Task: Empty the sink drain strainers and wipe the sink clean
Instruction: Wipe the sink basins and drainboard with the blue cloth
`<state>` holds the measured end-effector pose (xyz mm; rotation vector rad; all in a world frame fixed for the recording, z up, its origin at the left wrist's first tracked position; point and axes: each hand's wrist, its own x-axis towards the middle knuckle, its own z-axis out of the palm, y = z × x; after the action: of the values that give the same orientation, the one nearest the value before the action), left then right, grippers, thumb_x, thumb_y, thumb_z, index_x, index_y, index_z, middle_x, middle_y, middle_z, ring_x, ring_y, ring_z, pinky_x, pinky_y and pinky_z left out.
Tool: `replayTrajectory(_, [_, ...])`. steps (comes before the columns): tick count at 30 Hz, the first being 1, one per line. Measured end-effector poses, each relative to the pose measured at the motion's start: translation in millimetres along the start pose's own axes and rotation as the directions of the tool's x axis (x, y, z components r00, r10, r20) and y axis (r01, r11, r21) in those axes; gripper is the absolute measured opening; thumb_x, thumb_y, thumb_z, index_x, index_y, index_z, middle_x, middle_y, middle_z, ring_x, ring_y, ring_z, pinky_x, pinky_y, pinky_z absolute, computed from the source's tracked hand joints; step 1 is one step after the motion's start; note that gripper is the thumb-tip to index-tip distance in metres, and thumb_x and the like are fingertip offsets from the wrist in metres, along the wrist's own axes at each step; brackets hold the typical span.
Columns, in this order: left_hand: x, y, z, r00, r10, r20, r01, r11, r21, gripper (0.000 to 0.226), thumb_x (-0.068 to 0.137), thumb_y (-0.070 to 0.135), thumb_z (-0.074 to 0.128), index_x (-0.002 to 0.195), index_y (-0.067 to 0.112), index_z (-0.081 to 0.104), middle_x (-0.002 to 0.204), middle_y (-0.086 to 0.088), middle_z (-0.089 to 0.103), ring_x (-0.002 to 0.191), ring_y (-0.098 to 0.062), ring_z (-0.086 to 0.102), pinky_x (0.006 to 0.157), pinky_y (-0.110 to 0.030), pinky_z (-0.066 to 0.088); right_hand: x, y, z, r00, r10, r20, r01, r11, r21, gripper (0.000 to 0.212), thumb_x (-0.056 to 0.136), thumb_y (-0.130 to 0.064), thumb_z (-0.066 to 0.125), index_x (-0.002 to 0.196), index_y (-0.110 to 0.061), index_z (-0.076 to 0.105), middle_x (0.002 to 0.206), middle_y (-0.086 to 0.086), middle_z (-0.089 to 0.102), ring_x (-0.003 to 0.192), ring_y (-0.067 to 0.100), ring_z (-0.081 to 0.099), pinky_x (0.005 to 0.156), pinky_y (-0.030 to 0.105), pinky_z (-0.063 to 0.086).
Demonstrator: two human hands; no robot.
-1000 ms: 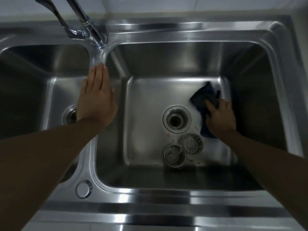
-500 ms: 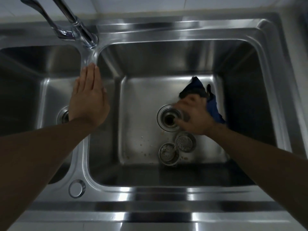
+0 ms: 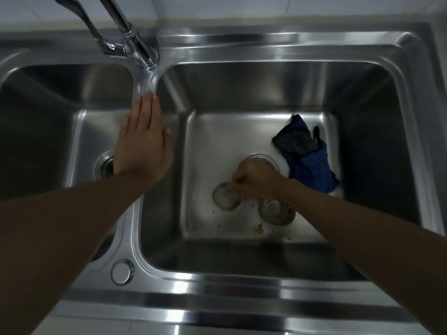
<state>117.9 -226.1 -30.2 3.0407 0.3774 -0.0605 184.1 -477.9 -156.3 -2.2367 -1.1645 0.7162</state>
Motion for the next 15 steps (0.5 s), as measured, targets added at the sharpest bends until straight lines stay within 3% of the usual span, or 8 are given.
replayTrajectory(2, [-0.5, 0.5, 0.6, 1.000, 0.003, 0.000, -0.003, 1.000, -0.003, 0.064, 0.103, 0.022, 0.036, 0.157, 0.001, 0.008, 0.166, -0.014, 0.004, 0.155, -0.027, 0.002, 0.125, -0.042, 0.008, 19.0, 2.6, -7.6, 0.962, 0.228, -0.149, -0.205, 0.967, 0.151, 0.043, 0.092, -0.031, 0.066, 0.053, -0.018, 0.055, 0.047, -0.008, 0.047, 0.044, 0.003, 0.043, 0.054, 0.024, 0.035])
replayTrajectory(5, [0.3, -0.8, 0.6, 1.000, 0.005, -0.002, -0.005, 1.000, -0.007, 0.065, 0.103, 0.022, 0.036, 0.157, 0.001, 0.008, 0.166, -0.013, 0.004, 0.155, -0.026, 0.002, 0.125, -0.042, 0.008, 52.4, 3.3, -20.1, 0.808, 0.502, -0.308, -0.451, 0.864, 0.225, 0.047, 0.093, -0.040, 0.062, 0.052, -0.017, 0.058, 0.047, -0.005, 0.052, 0.042, 0.003, 0.045, 0.045, 0.023, 0.036])
replayTrajectory(7, [0.8, -2.4, 1.2, 1.000, 0.009, -0.006, -0.009, 1.000, -0.004, 0.065, 0.103, 0.023, 0.037, 0.157, 0.001, 0.009, 0.166, -0.014, 0.004, 0.155, -0.026, 0.002, 0.125, -0.042, 0.009, 68.2, 5.2, -24.5, 0.713, 0.609, -0.347, -0.554, 0.793, 0.252, 0.050, 0.093, -0.046, 0.060, 0.053, -0.018, 0.057, 0.051, -0.004, 0.055, 0.048, 0.006, 0.048, 0.045, 0.022, 0.033])
replayTrajectory(10, [1.1, -3.6, 2.3, 1.000, 0.008, -0.013, -0.009, 1.000, -0.004, 0.066, 0.103, 0.024, 0.039, 0.157, 0.002, 0.009, 0.167, -0.013, 0.004, 0.155, -0.025, 0.002, 0.125, -0.042, 0.009, 78.0, 10.5, -22.4, 0.655, 0.665, -0.358, -0.607, 0.745, 0.274, 0.046, 0.094, -0.048, 0.059, 0.062, -0.015, 0.066, 0.063, 0.002, 0.063, 0.063, 0.018, 0.056, 0.055, 0.025, 0.035])
replayTrajectory(15, [1.3, -4.5, 4.1, 1.000, 0.007, -0.023, -0.007, 1.000, -0.010, 0.067, 0.102, 0.026, 0.040, 0.158, 0.003, 0.010, 0.166, -0.012, 0.006, 0.154, -0.026, 0.004, 0.125, -0.041, 0.008, 72.1, 15.8, -19.5, 0.682, 0.636, -0.361, -0.577, 0.771, 0.268, 0.044, 0.094, -0.051, 0.053, 0.069, -0.018, 0.069, 0.064, 0.000, 0.064, 0.068, 0.020, 0.061, 0.047, 0.021, 0.030])
